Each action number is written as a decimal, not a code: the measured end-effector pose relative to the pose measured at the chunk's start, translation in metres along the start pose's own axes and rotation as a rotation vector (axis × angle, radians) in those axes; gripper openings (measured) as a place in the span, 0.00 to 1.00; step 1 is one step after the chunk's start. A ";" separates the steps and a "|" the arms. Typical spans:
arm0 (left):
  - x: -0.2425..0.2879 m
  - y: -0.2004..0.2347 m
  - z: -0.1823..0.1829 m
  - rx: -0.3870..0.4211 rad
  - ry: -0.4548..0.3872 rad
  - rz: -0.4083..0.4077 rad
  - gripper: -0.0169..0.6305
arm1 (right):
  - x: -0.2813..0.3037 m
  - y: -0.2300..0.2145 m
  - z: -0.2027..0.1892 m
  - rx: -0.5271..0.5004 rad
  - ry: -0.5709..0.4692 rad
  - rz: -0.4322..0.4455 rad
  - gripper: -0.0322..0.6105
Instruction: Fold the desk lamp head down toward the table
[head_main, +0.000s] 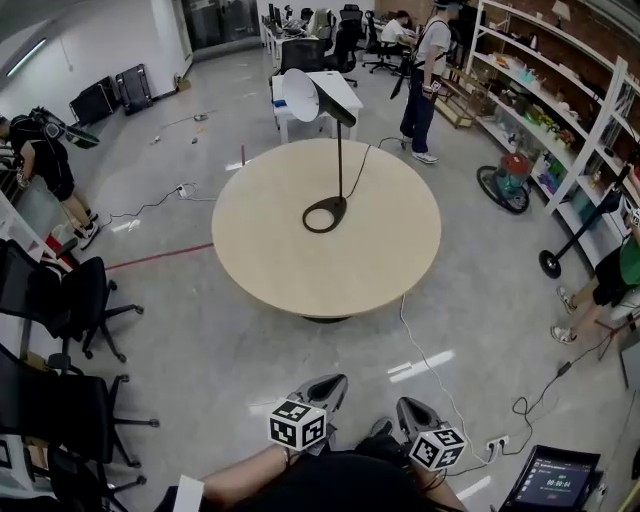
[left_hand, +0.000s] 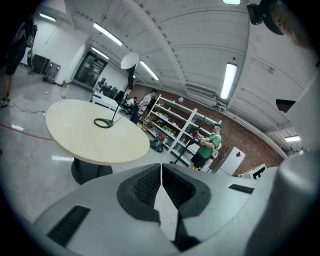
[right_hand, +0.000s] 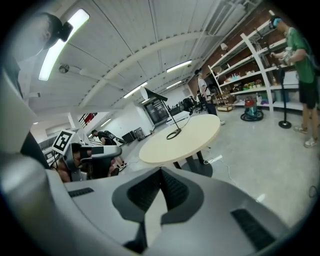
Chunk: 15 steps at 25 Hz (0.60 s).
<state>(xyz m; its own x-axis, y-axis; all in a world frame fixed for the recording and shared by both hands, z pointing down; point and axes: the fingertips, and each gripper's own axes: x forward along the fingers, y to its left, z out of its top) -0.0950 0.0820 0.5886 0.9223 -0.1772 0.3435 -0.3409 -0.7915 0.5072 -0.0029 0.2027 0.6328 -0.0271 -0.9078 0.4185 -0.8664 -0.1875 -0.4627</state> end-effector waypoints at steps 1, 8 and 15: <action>0.004 0.004 0.008 -0.003 -0.010 0.005 0.04 | 0.007 -0.005 0.003 0.011 0.003 0.002 0.04; 0.027 0.034 0.089 0.006 -0.181 0.117 0.04 | 0.063 -0.035 0.050 -0.014 0.041 0.120 0.04; 0.067 0.021 0.162 0.061 -0.334 0.191 0.04 | 0.105 -0.078 0.131 -0.085 0.041 0.235 0.04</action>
<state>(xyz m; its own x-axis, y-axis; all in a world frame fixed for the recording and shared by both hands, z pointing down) -0.0110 -0.0408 0.4944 0.8549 -0.4979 0.1456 -0.5104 -0.7570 0.4080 0.1277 0.0725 0.6107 -0.2515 -0.9064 0.3393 -0.8728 0.0609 -0.4843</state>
